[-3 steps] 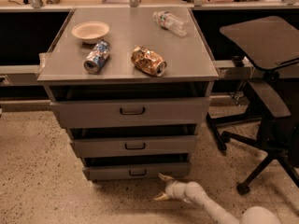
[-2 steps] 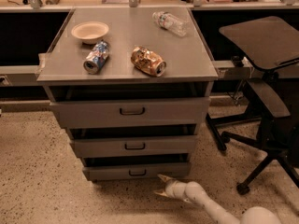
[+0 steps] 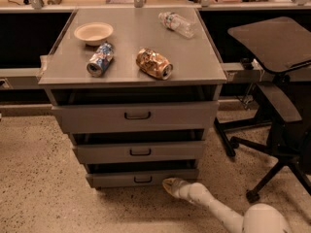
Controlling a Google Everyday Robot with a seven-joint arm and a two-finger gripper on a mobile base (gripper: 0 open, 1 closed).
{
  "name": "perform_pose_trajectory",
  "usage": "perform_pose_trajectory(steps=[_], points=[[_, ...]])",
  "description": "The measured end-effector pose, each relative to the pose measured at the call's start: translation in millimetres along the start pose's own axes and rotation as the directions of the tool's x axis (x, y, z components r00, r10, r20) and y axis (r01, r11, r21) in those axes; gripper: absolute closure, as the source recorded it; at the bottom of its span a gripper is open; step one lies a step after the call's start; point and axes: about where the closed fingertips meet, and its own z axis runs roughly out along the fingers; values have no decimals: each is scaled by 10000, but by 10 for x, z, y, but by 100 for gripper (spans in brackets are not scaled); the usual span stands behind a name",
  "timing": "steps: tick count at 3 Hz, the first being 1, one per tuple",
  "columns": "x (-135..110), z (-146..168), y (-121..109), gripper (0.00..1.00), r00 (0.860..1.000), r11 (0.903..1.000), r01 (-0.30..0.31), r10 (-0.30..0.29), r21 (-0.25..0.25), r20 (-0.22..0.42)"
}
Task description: Close bottom drawer
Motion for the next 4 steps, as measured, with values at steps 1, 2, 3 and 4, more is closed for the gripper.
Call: perform_pose_trajectory(steps=[1, 2, 3, 4], points=[[4, 7, -22, 79, 10000, 10000, 16, -15, 69, -45], [4, 8, -22, 56, 10000, 10000, 16, -15, 69, -45], [3, 8, -22, 25, 10000, 10000, 16, -15, 68, -44], [3, 8, -21, 0, 10000, 10000, 16, -15, 68, -44]])
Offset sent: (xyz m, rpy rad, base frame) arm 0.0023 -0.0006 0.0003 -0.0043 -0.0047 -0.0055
